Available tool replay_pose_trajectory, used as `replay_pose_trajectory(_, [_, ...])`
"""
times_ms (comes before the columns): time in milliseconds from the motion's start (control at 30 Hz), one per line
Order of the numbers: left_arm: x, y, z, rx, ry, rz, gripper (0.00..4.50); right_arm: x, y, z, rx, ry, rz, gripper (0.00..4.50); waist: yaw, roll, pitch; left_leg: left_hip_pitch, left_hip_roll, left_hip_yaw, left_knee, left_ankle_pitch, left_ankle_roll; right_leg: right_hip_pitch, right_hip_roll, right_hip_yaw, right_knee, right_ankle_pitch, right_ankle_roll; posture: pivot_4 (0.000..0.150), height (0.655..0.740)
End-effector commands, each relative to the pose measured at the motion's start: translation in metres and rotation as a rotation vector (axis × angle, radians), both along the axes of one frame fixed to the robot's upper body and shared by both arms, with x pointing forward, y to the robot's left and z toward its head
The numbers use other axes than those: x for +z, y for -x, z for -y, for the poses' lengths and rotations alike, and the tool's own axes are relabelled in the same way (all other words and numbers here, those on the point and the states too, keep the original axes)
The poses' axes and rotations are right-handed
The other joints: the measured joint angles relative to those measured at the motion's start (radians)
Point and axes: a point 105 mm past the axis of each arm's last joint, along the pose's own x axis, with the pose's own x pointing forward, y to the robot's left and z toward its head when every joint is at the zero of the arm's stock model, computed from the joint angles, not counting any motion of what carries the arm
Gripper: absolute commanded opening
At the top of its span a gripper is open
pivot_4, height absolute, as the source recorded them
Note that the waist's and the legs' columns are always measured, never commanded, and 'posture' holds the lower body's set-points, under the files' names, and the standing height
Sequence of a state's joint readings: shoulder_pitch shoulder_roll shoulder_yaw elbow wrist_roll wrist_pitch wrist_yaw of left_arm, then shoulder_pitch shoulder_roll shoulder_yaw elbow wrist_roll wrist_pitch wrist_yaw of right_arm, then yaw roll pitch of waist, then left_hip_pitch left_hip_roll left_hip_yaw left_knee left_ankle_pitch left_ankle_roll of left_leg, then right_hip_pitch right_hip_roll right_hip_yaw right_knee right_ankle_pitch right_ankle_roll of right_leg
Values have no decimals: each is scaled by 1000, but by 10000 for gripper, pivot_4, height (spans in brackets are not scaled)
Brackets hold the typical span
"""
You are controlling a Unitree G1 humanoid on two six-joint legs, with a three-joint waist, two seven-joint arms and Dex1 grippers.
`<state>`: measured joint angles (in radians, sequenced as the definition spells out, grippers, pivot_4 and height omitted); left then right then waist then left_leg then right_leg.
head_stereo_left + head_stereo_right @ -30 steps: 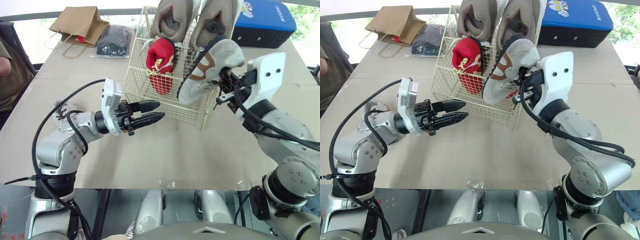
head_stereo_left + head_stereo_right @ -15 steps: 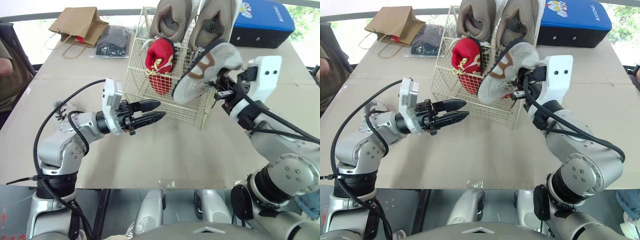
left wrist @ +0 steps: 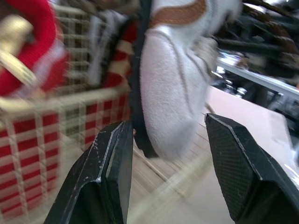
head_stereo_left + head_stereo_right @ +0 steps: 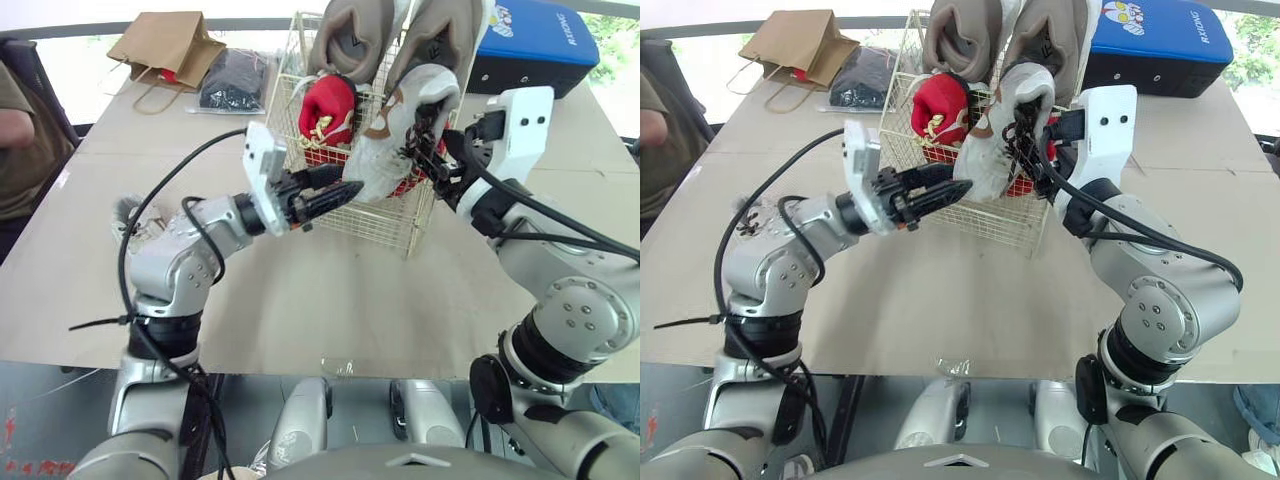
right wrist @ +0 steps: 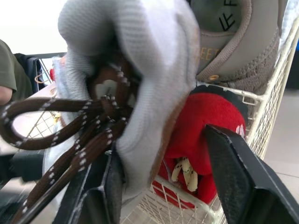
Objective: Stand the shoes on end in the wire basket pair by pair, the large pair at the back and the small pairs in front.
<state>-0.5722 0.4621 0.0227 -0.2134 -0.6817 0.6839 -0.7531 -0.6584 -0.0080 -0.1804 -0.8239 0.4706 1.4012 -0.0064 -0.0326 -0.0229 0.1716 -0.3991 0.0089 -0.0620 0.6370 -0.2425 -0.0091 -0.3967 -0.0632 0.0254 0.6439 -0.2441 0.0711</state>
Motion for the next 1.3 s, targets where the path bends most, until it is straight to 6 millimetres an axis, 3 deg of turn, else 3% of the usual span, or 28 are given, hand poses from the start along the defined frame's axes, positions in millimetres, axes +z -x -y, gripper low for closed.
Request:
replay_pose_trajectory(33, [4,0,9,-21,-2,16,27003,-2,1,-5,37,7,-9,28936,-6,0,0,0,0,0,0,0,0,0,0,0,0,0,0,1500,7400])
replay_pose_trajectory(133, [4,0,9,-30,17,1,27003,-2,2,-3,38,-22,-13,36629,-9,0,0,0,1,0,0,0,0,0,1,0,0,0,0,1500,7400])
replay_pose_trajectory(200, [3,0,9,-32,16,-7,27003,-2,2,-1,33,-35,-16,44622,-9,0,0,0,1,-1,0,0,0,0,1,-1,1,0,0,1500,7400])
replay_pose_trajectory(233, [2,0,8,-30,15,-8,27003,-2,3,-1,39,-44,-15,44622,-9,0,0,0,1,-1,0,0,0,0,1,0,1,0,0,1500,7400])
replay_pose_trajectory(267, [2,-1,8,-30,13,-8,27003,-2,4,-2,60,-50,-14,43677,-9,0,0,0,1,0,0,0,0,0,1,0,1,0,0,1500,7400])
replay_pose_trajectory(333, [2,-2,7,-29,12,-8,27003,-2,5,-1,79,-44,-8,37403,-9,0,0,0,1,0,0,0,0,0,1,0,0,0,0,1500,7400])
replay_pose_trajectory(433, [2,-2,7,-33,9,-6,27003,-3,6,-3,124,-14,-3,22675,-9,0,0,0,1,0,0,0,0,0,1,0,0,0,0,1500,7400])
replay_pose_trajectory(467, [1,-2,7,-33,7,-5,27003,-3,5,-3,131,-8,0,19611,-9,0,0,0,1,0,0,0,0,0,1,0,0,0,0,1500,7400])
replay_pose_trajectory(533, [2,-2,5,-27,14,-7,27003,-2,5,-4,146,-2,9,7878,-10,0,0,0,1,0,0,0,0,0,1,0,0,0,0,1500,7400])
replay_pose_trajectory(600, [2,-3,1,-19,23,-13,27003,2,7,-4,164,-12,29,682,-10,0,0,1,1,0,0,0,0,0,1,0,1,0,0,1500,7400])
replay_pose_trajectory(833, [8,3,-19,-16,70,-26,27003,28,15,7,72,-2,139,278,-8,1,1,0,1,0,0,0,0,-1,1,0,0,0,0,1500,7400])
replay_pose_trajectory(1167, [-4,37,-53,-131,-40,-53,27003,23,19,12,-44,18,107,278,-8,2,2,-2,1,0,-1,0,0,-2,0,0,-1,0,0,1500,7400])
replay_pose_trajectory(1300, [-6,36,-59,-129,-67,-49,27003,23,11,21,-165,51,111,278,-1,2,2,-2,1,0,-1,0,0,-2,0,-1,-1,0,0,1500,7400])
